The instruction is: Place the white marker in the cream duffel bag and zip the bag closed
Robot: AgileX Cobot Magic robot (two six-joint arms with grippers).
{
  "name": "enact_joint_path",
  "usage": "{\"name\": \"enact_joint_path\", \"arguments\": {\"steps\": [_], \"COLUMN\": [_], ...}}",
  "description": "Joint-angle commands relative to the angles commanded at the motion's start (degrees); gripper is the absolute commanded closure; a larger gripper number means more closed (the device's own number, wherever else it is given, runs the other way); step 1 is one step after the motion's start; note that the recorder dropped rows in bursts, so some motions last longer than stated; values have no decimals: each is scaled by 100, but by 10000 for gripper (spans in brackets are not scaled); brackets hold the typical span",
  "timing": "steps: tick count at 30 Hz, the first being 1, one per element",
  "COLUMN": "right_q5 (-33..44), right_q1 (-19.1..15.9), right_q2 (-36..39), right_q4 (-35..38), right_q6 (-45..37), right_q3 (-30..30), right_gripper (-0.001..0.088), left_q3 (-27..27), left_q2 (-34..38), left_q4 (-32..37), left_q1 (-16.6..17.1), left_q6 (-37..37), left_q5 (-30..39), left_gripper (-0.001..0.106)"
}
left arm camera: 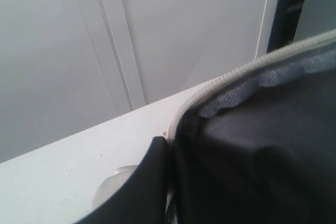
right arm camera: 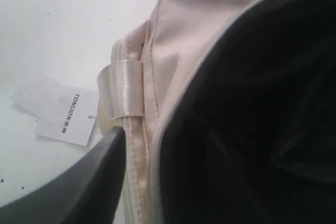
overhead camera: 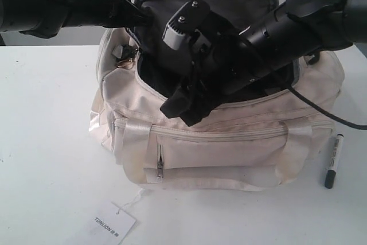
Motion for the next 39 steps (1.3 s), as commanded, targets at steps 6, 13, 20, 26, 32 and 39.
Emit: {"name": "enact_joint_path", "arguments": {"steps": [6, 13, 20, 26, 32, 39], "right_q5": [0, 113, 179, 296, 340, 522], "right_q1": [-12, -12, -12, -12, -80, -630], "right_q2": [-325, -642, -882, -999, -1048, -1056], "right_q4": [-27, -52, -565, -1067, -1094, -1164], "right_q6": [271, 466, 1256, 1853, 2255, 3206], "right_q3": [0, 0, 0, 0, 0, 0], "right_gripper": [411, 542, 820, 868, 868, 868], "left_q3": [0, 0, 0, 0, 0, 0], "left_q2": [0, 0, 0, 0, 0, 0], "left_q4": [0, 0, 0, 0, 0, 0], "left_q1": [0, 0, 0, 0, 0, 0], "left_q6": [0, 0, 0, 0, 0, 0], "left_q5": [0, 0, -11, -11, -11, -11], "left_gripper": [1053, 1053, 1053, 1053, 1053, 1053]}}
